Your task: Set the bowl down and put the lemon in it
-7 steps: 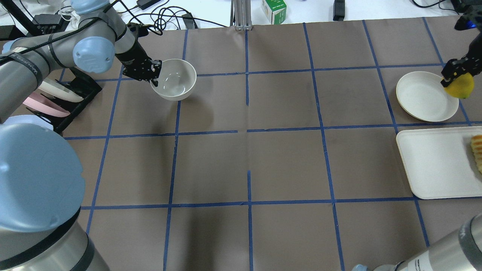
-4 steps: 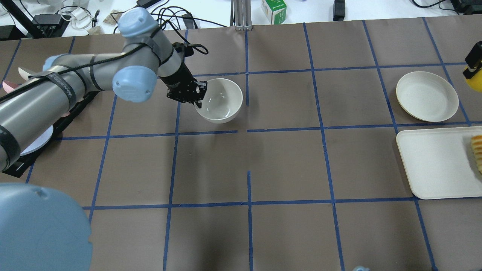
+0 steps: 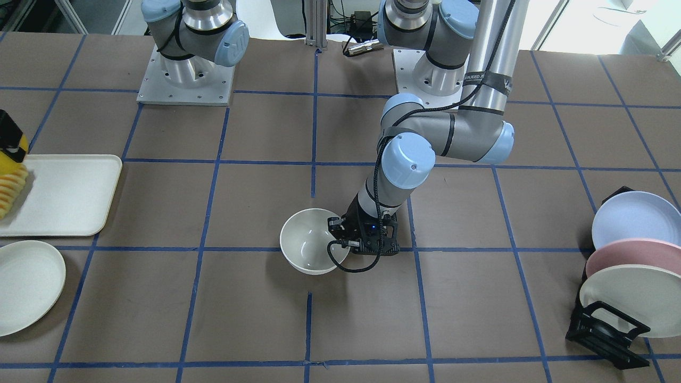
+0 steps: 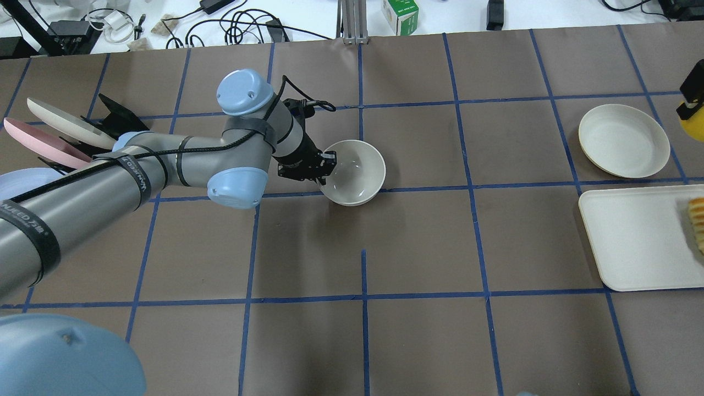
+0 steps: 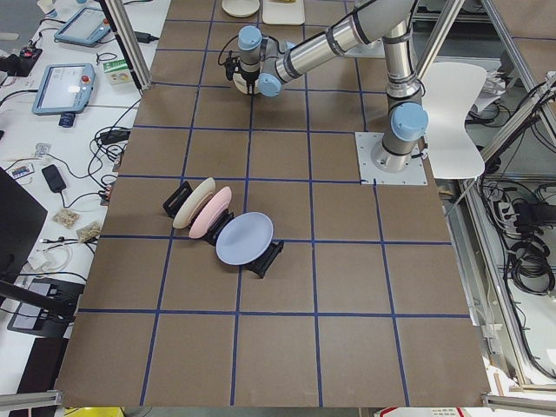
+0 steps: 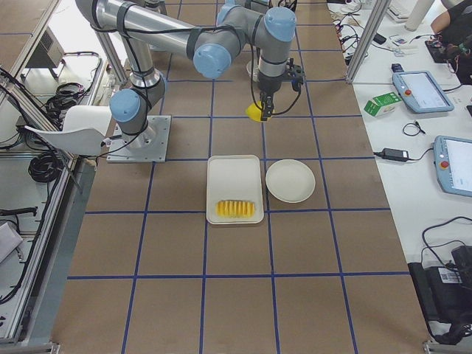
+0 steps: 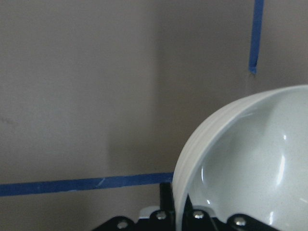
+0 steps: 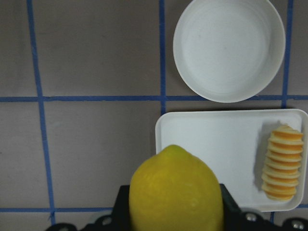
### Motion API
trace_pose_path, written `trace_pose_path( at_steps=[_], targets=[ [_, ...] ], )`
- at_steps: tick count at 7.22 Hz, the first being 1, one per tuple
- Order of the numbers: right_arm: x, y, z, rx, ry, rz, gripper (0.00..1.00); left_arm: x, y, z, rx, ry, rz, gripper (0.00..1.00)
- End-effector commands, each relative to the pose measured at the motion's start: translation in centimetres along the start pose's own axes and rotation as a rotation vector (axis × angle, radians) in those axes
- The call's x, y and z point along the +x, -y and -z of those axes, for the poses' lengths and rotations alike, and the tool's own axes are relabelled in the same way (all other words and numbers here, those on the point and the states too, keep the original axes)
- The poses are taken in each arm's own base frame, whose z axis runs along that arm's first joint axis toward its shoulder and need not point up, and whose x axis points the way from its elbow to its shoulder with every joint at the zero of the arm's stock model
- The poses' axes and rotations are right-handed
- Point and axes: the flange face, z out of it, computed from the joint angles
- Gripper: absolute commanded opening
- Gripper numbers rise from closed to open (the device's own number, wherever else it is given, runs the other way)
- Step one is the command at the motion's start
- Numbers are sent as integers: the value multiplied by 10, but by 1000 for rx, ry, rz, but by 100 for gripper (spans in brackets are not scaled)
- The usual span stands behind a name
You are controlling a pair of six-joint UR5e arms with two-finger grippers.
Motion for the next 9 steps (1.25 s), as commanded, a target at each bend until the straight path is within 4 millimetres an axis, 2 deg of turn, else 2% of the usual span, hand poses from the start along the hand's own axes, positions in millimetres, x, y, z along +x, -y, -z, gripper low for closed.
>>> trace_pose_path(
  at_steps=[1, 2, 3, 5, 6, 7, 8, 9],
  targets=[
    [-106, 6, 0, 7, -5, 0, 9, 3, -1, -1, 10, -4, 1, 0],
    [-162, 2, 1, 12, -6, -33, 9, 2, -1, -3, 5, -1, 1, 86],
    [-208, -4, 5, 28, -9, -58, 10, 5, 3, 15, 35, -5, -1, 100],
    [-277, -11, -1, 53, -3, -64, 10, 7, 12, 55, 8, 99, -10, 100],
    [-308, -16, 0, 89, 4, -85, 10, 6, 15, 94, -8, 113, -2, 100],
    [-333, -9, -13, 99, 7, -84, 10, -17, 16, 131, -41, 138, -64, 100],
    [-357, -4, -26, 105, 11, -101, 10, -49, 19, 178, -51, 142, -81, 100],
    [-388, 2, -45, 131, 8, -82, 11, -68, 15, 223, -69, 174, -89, 100]
  ],
)
